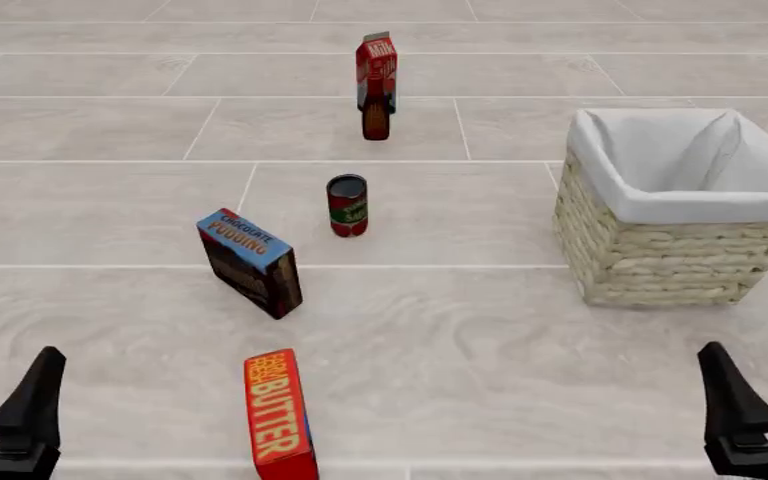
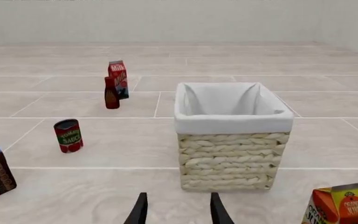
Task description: Pick the tomato sauce and place it in the basket.
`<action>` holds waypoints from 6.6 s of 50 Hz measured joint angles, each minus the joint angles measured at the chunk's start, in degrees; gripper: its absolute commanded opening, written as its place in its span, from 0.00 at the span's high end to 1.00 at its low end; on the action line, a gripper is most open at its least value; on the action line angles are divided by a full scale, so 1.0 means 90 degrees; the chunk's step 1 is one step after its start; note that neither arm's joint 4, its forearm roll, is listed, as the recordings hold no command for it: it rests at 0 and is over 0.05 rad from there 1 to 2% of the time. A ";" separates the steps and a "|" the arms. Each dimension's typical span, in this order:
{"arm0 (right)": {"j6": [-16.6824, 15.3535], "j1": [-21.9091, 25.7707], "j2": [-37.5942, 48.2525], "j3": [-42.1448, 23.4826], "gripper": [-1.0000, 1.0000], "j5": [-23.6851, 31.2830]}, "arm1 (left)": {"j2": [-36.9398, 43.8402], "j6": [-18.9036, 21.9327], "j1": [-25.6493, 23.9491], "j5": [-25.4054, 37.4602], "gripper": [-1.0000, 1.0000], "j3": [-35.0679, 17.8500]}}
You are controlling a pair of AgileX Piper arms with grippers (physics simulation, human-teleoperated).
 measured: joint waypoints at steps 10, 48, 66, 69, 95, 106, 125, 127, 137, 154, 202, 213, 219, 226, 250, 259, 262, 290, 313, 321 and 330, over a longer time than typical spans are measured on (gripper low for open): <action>0.0014 0.0006 0.0165 -0.0253 0.00 0.0089 | 0.0000 0.0000 0.0000 0.0000 0.00 0.0000; -0.0930 0.2360 0.4230 -0.5967 0.00 0.2385 | 0.0000 0.0000 0.0000 0.0000 0.00 0.0000; -0.1000 0.3219 0.6528 -0.8117 0.00 0.2633 | 0.0000 0.0000 0.0000 0.0000 0.00 0.0000; -0.0961 0.3313 0.6918 -0.8402 0.00 0.2635 | 0.0000 0.0000 0.0000 0.0000 0.00 0.0000; -0.0652 0.3769 0.9417 -1.0466 0.00 0.2892 | 0.0000 0.0000 0.0000 0.0000 0.00 0.0000; -0.0524 0.3795 1.0136 -1.0897 0.00 0.2890 | 0.0000 0.0000 0.0000 0.0000 0.00 0.0000; -0.0349 0.3680 1.0918 -1.1322 0.00 0.2830 | 0.0000 0.0000 0.0000 0.0000 0.00 0.0000; -0.0326 0.3673 1.0983 -1.1327 0.00 0.2809 | 0.0000 0.0000 0.0000 0.0000 0.00 0.0000; -0.0250 0.3655 1.1272 -1.1310 0.00 0.2676 | 0.0000 0.0000 0.0000 0.0000 0.00 0.0000; -0.0328 0.3613 1.1698 -1.1437 0.00 0.2539 | 0.0000 0.0000 0.0000 0.0000 0.00 0.0000; -0.0369 0.3563 1.3291 -1.2841 0.00 0.2888 | 0.0000 0.0000 0.0000 0.0000 0.00 0.0000; -0.0362 0.3482 1.3693 -1.3288 0.00 0.3008 | 0.0000 0.0000 0.0000 0.0000 0.00 0.0000; -0.0343 0.3449 1.3869 -1.3466 0.00 0.3047 | 0.0000 0.0000 0.0000 0.0000 0.00 0.0000; -0.0318 0.3430 1.4040 -1.3643 0.00 0.3089 | 0.0000 0.0000 0.0000 0.0000 0.00 0.0000; -0.0241 0.3366 1.4372 -1.3954 0.00 0.3146 | 0.0000 0.0000 0.0000 0.0000 0.00 0.0000; -0.0228 0.3333 1.4481 -1.4056 0.00 0.3182 | 0.0000 0.0000 0.0000 0.0000 0.00 0.0000; -0.0225 0.3326 1.4514 -1.4087 0.00 0.3193 | 0.0000 0.0000 0.0000 0.0000 0.00 0.0000; -0.0169 0.3306 1.4795 -1.4294 0.00 0.3235 | 0.0000 0.0000 0.0000 0.0000 0.00 0.0000; -0.0125 0.3323 1.4988 -1.4336 0.00 0.3208 | 0.0000 0.0000 0.0000 0.0000 0.00 0.0000; -0.0132 0.3333 1.5042 -1.4351 0.00 0.3205 | 0.0000 0.0000 0.0000 0.0000 0.00 0.0000; -0.0137 0.3334 1.5125 -1.4403 0.00 0.3214 | 0.0000 0.0000 0.0000 0.0000 0.00 0.0000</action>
